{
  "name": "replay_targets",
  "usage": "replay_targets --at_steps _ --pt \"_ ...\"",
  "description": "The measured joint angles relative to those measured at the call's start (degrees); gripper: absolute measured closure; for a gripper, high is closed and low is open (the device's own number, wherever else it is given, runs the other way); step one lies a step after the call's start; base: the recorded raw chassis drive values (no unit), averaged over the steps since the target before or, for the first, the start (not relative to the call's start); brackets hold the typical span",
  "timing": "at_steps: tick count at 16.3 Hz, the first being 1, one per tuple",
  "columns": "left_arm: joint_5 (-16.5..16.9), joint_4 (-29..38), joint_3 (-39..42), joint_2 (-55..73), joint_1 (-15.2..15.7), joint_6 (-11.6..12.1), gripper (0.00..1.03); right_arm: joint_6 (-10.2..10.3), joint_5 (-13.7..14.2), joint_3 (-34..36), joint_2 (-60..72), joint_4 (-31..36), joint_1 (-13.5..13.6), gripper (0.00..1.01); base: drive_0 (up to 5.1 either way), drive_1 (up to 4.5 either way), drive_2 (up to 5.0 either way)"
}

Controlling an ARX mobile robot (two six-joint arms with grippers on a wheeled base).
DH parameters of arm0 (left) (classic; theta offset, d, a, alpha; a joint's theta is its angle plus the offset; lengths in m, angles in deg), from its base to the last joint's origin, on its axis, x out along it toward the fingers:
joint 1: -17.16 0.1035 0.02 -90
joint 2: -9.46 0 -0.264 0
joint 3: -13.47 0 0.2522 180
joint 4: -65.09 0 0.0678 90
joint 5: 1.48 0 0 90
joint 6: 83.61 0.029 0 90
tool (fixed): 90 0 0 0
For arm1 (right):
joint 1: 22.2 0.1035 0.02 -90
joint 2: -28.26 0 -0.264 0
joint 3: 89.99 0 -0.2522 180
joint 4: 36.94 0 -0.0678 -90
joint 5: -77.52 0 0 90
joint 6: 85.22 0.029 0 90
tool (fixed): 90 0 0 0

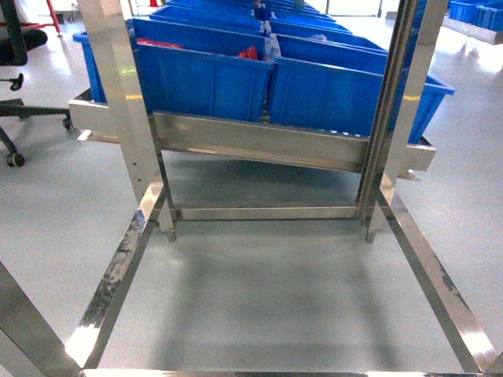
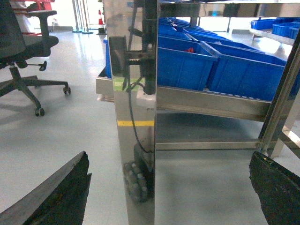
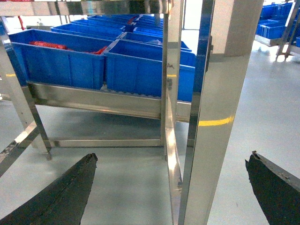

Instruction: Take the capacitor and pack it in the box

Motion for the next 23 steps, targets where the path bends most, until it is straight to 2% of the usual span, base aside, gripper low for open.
replay_targets --at_steps 23 --pt "0.0 -0.13 0.0 0.0 0.0 0.0 0.05 0.0 0.0 0.0 0.0 -0.04 0.0 0.03 0.0 0.0 0.0"
